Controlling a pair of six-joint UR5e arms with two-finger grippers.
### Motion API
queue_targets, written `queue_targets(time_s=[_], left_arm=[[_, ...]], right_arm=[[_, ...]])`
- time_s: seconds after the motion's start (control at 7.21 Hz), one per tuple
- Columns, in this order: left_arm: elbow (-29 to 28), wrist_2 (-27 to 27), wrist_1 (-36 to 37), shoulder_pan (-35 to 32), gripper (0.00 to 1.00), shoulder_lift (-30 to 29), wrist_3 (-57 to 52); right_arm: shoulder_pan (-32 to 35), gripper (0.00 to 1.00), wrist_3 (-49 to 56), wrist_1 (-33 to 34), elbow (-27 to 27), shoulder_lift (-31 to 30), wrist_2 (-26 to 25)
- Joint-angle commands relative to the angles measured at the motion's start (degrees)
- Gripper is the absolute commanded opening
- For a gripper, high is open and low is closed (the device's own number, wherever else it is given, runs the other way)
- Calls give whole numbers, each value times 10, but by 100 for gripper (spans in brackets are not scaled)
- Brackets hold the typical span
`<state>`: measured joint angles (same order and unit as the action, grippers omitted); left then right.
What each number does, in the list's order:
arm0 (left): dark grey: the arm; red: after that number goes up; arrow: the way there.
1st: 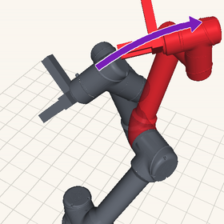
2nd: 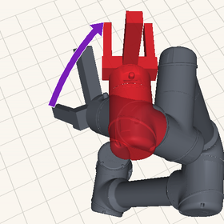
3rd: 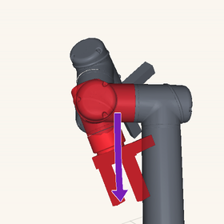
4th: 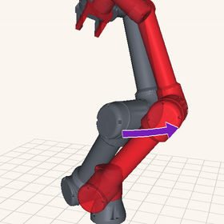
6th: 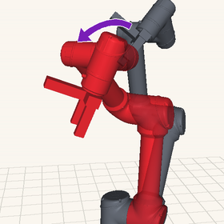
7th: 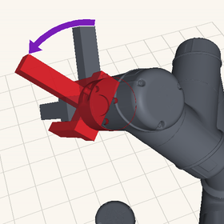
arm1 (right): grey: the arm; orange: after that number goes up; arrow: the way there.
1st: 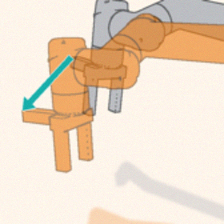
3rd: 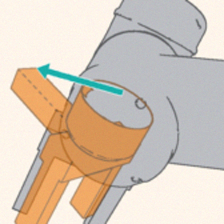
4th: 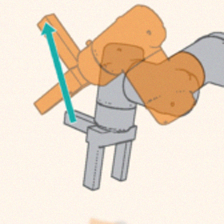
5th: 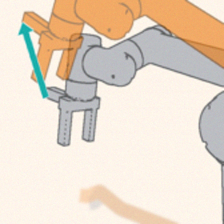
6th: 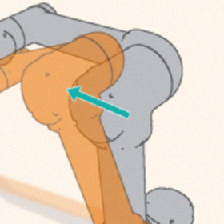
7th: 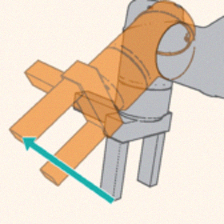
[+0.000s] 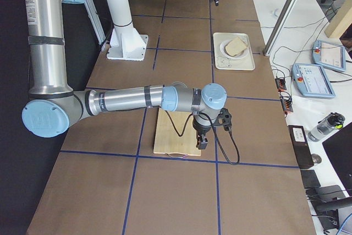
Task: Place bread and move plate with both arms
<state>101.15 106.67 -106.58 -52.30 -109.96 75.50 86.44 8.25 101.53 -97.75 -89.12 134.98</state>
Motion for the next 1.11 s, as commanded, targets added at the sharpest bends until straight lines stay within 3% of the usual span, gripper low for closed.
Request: queue_targets(time_s=[0.0, 0.14, 0.42, 0.69, 0.97], left_arm=[[47, 45, 105, -64, 100, 30, -192], [45, 107, 109, -107, 100, 50, -247], [28, 174, 152, -187, 100, 83, -434], [16, 176, 257, -267, 100, 84, -620], [-11, 179, 295, -311, 100, 99, -740]], right_arm=[[14, 100, -3, -27, 4, -14, 0], [21, 100, -5, -67, 5, -33, 0], [35, 100, -19, -72, 5, -38, 5], [37, 100, -24, -72, 5, -38, 5], [39, 100, -34, -73, 5, -40, 24]])
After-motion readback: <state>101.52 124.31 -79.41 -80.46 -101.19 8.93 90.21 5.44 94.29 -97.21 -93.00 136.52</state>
